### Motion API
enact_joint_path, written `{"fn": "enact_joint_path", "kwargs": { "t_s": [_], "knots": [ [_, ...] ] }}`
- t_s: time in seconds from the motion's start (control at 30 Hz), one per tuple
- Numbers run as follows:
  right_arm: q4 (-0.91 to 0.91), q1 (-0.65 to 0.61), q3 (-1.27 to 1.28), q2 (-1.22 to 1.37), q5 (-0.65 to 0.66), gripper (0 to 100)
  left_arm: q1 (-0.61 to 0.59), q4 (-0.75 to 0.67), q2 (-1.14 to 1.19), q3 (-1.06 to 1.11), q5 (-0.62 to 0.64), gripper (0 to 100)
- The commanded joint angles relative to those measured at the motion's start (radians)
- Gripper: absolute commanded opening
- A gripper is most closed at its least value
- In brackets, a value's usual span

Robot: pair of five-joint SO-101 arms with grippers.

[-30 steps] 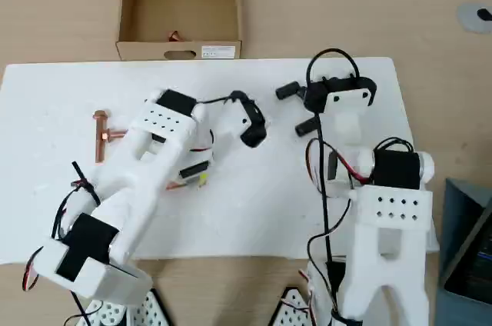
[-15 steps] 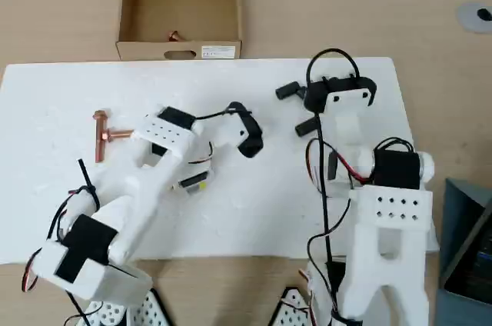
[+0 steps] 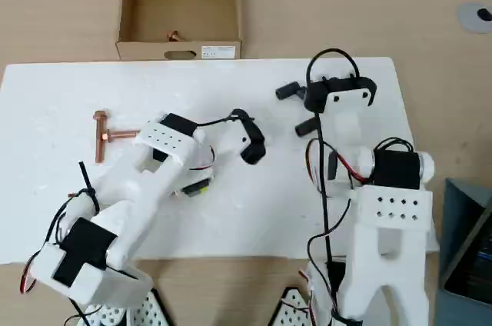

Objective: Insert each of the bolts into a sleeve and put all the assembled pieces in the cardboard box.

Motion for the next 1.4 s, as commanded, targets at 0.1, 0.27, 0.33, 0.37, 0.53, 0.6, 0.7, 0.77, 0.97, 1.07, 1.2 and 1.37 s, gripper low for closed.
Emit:
{"fn": "enact_joint_path", "kwargs": {
  "t_s": [0.1,0.27,0.33,0.37,0.53,0.6,0.7,0.77,0.97,1.07,1.2,1.37],
  "knots": [
    [0.063,0.005,-0.179,-0.022,-0.008,1.0,-0.006,0.180,-0.005,-0.227,0.235,0],
    [0.115,0.010,-0.295,-0.022,-0.005,1.0,0.000,0.437,-0.005,-0.514,0.351,0],
    [0.144,0.010,-0.334,-0.022,-0.005,1.0,0.003,0.512,-0.005,-0.617,0.391,0],
    [0.155,0.012,-0.349,-0.022,-0.005,1.0,0.002,0.535,-0.005,-0.660,0.420,0],
    [0.160,0.012,-0.375,-0.047,-0.005,1.0,-0.005,0.588,-0.054,-0.807,0.516,0],
    [0.160,0.007,-0.372,-0.088,-0.003,1.0,0.005,0.588,-0.125,-0.809,0.543,0],
    [0.160,0.010,-0.360,-0.154,0.037,1.0,0.028,0.588,-0.249,-0.784,0.585,0],
    [0.158,0.012,-0.334,-0.197,0.054,1.0,0.037,0.586,-0.332,-0.727,0.612,0],
    [0.094,0.012,-0.194,-0.317,0.055,1.0,0.028,0.546,-0.624,-0.473,0.689,0],
    [-0.003,0.005,-0.093,-0.390,0.054,1.0,0.026,0.488,-0.811,-0.330,0.712,0],
    [-0.172,0.005,0.071,-0.499,0.052,1.0,0.005,0.322,-1.066,-0.100,0.758,0],
    [-0.308,0.001,0.257,-0.627,-0.075,0.9,-0.124,0.146,-1.340,0.169,0.838,0]
  ]
}}
